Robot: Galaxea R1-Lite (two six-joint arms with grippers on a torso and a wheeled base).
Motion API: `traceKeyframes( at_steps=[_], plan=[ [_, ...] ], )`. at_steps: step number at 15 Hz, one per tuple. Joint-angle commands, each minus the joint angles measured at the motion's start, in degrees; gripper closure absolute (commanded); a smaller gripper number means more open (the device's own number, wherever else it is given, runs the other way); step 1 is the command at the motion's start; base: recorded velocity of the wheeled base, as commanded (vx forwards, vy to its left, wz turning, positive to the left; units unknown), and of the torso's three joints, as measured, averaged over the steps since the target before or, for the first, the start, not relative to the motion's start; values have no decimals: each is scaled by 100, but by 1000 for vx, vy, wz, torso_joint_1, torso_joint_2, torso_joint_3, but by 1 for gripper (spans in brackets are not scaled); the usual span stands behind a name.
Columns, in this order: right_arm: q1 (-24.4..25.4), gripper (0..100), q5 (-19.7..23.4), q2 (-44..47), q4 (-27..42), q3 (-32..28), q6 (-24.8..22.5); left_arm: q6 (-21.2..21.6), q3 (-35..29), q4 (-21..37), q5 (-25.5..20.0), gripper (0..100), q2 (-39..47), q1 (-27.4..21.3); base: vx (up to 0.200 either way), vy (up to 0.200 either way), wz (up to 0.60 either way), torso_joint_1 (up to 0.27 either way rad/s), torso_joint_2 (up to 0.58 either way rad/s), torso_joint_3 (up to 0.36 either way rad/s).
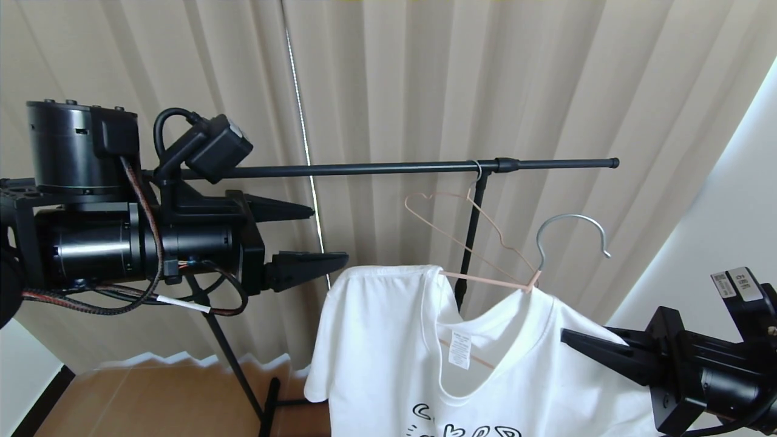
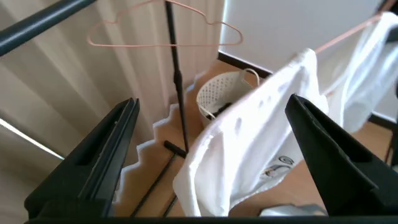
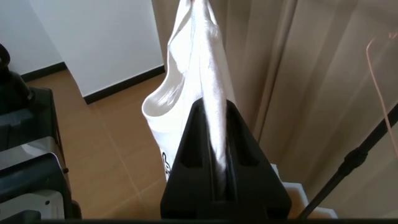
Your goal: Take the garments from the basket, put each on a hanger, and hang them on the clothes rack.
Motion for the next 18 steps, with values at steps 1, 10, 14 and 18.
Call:
traceKeyframes(
  at_steps=[1, 10, 14, 18],
  plan=[
    [4, 100, 0, -3, -2, 10, -1, 56, -163, 54, -51, 0, -49, -66, 0, 0, 0, 0, 0, 0],
    [119, 100, 598, 76, 7, -289, -18, 2877, -2184, 2990, -991, 0, 628, -356, 0, 0, 0, 0, 0, 0],
    [154, 100, 668, 349, -19, -341, -53, 3765, -3309, 4765, -991, 0, 1138, -479, 0, 0, 0, 0, 0, 0],
    [154, 100, 704, 340, -195, -289, -141, 3861, -3485, 4985, -1000, 0, 1498, -646, 0, 0, 0, 0, 0, 0]
  ],
)
